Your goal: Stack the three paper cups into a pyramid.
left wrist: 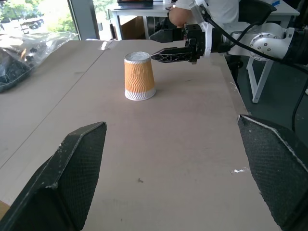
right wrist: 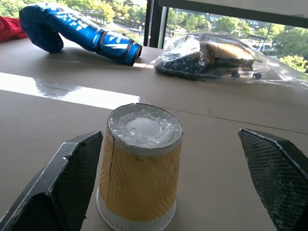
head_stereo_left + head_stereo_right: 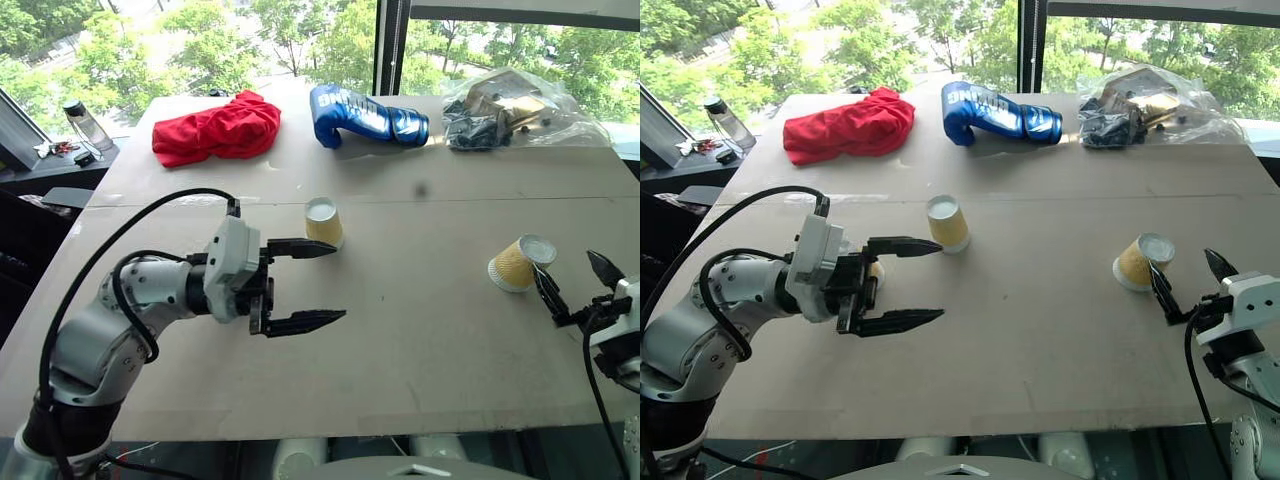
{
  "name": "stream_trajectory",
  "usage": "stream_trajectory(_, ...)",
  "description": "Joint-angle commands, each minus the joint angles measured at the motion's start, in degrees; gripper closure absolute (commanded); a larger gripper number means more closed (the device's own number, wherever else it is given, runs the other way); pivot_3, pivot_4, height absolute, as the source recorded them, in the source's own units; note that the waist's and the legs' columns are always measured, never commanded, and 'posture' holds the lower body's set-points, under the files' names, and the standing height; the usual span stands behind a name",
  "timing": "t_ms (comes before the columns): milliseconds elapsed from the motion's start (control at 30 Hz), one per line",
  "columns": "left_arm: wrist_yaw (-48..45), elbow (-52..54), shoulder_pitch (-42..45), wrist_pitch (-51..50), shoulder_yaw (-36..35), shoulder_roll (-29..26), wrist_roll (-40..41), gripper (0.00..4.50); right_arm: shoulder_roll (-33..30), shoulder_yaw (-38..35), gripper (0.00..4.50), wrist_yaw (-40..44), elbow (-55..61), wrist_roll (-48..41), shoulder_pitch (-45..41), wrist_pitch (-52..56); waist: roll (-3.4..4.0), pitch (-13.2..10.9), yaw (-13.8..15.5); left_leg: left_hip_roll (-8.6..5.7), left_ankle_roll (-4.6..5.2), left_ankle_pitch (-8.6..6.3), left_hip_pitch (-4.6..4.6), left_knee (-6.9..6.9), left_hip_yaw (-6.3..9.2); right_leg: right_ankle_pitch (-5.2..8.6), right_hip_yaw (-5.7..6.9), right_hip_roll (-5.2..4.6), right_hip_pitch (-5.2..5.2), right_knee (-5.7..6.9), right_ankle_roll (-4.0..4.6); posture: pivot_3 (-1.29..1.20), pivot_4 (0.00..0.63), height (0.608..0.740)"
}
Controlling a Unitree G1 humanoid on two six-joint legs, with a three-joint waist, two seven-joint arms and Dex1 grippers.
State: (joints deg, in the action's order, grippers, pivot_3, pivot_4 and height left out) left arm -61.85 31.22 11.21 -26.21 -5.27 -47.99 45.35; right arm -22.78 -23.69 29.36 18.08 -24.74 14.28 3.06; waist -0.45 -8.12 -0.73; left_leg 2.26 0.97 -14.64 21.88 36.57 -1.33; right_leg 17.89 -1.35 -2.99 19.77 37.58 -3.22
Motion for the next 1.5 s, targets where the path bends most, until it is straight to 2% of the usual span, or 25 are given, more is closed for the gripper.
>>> stream_trajectory(33, 3.2, 1.9, 1.4, -3.3, -2.6, 0.3, 4.3, 0.04, -0.4, 0.9, 0.0, 1.0, -1.2, -1.4, -2.0, 1.0, 0.0, 0.0, 0.0, 0.0, 0.0, 0.0, 0.0, 0.01, 0.0, 0.0, -0.01, 0.0, 0.0, 0.0, 0.0, 0.0, 0.15, 0.74)
stream_trajectory(667, 6.5, 4.8, -0.9, -4.7, -5.1, 0.2, 4.9, 0.04, -1.1, 2.7, 0.0, 4.3, -7.6, -1.2, -7.9, 0.8, -0.01, 0.0, 0.0, 0.01, 0.0, 0.0, 0.02, 0.01, -0.01, 0.02, -0.05, -0.02, 0.03, 0.04, -0.03, 0.0, 0.15, 0.74)
stream_trajectory(767, 6.6, 4.7, -1.0, -4.4, -5.1, 0.2, 4.6, 0.0, -0.7, 3.0, 1.43, 3.9, -7.7, -1.2, -8.6, 0.6, -0.01, 0.0, 0.0, 0.02, 0.0, 0.0, 0.02, 0.01, -0.01, 0.02, -0.06, -0.02, 0.03, 0.04, -0.03, 0.0, 0.15, 0.74)
stream_trajectory(800, 6.6, 4.6, -1.0, -4.3, -5.1, 0.2, 4.6, 0.0, -0.5, 3.0, 1.68, 3.7, -7.7, -1.4, -8.9, 0.9, -0.01, 0.0, 0.0, 0.02, 0.0, 0.0, 0.02, 0.01, -0.01, 0.02, -0.06, -0.02, 0.03, 0.04, -0.03, 0.0, 0.15, 0.74)
stream_trajectory(833, 6.7, 4.6, -1.2, -4.3, -5.2, 0.3, 4.5, 0.0, -0.5, 3.2, 2.24, 3.8, -7.6, -1.3, -8.9, 0.8, -0.01, 0.0, 0.0, 0.01, 0.0, 0.0, 0.02, 0.01, -0.01, 0.02, -0.06, -0.02, 0.03, 0.04, -0.03, 0.0, 0.15, 0.74)
stream_trajectory(867, 6.8, 4.6, -1.3, -4.2, -5.2, 0.3, 4.3, 0.0, -0.5, 3.5, 2.46, 4.1, -7.6, -1.1, -8.9, 0.7, -0.01, 0.0, 0.0, 0.01, 0.0, 0.0, 0.02, 0.01, -0.01, 0.02, -0.06, -0.02, 0.03, 0.04, -0.03, 0.0, 0.15, 0.74)
stream_trajectory(1033, 9.8, 5.5, -2.5, -4.6, -5.9, 1.1, 4.7, 0.0, -0.3, 6.3, 2.53, 3.5, -5.4, -0.8, -10.7, 2.0, -0.02, -0.1, -0.1, 0.05, 0.0, 0.0, 0.02, 0.01, -0.01, 0.02, -0.07, -0.02, 0.04, 0.04, -0.03, 0.0, 0.15, 0.74)
stream_trajectory(1200, 15.6, 7.3, -5.7, -5.7, -8.2, 1.9, 4.1, 0.0, 0.0, 14.6, 2.53, 2.8, -3.4, 3.0, -15.9, 4.9, -0.03, -0.1, -0.4, 0.08, 0.0, 0.0, -0.02, 0.01, -0.06, 0.02, -0.16, -0.01, 0.07, 0.09, -0.03, 0.0, 0.15, 0.74)
stream_trajectory(1500, 24.3, 13.6, -16.9, -7.0, -13.7, 3.3, 3.6, 0.0, 2.9, 22.6, 2.53, 0.4, -8.0, 7.1, -26.6, 10.3, -0.31, -0.3, -0.1, 0.08, -0.03, 0.01, 0.31, 0.01, -0.03, 0.02, -0.21, -0.11, 0.39, 0.07, -0.05, 0.0, 0.15, 0.74)
